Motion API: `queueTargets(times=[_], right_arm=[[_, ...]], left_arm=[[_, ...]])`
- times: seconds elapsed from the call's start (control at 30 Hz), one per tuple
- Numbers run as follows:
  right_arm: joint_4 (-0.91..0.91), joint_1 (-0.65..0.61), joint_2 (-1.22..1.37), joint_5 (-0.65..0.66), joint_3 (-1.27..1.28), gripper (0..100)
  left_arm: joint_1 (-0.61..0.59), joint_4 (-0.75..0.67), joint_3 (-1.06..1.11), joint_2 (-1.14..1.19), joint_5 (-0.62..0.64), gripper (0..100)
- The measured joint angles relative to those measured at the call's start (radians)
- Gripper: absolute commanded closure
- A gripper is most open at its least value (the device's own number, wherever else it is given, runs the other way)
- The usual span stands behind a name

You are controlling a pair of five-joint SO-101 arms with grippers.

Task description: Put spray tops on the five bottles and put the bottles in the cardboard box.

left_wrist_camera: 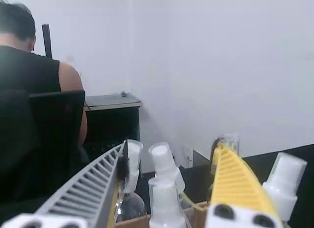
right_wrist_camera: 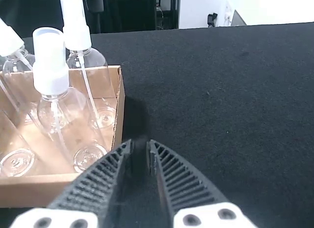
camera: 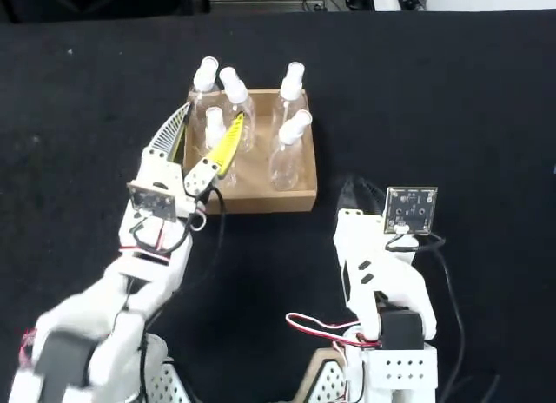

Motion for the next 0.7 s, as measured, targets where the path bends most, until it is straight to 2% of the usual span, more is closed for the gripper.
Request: queueTargets(times=[0.17, 0.23, 0.4, 0.53, 0.7], right_arm=[[0.000, 0.000, 0.000, 0.000, 0.000, 96.6], [0.000, 0.000, 0.000, 0.000, 0.000, 98.9], [0.000, 0.000, 0.000, 0.000, 0.000, 98.8], [0.002, 0.003, 0.000, 0.000, 0.000, 98.8], [0.060, 0.074, 0.000, 0.000, 0.008, 98.7]], left_arm=[[-0.048, 0.232, 0.080, -0.308, 0.000, 98], [-0.074, 0.345, 0.103, -0.433, 0.000, 94], [-0.153, 0.663, 0.187, -0.760, 0.000, 97], [-0.272, 0.939, 0.272, -1.042, 0.000, 97], [-0.384, 1.338, 0.275, -1.389, 0.002, 97]])
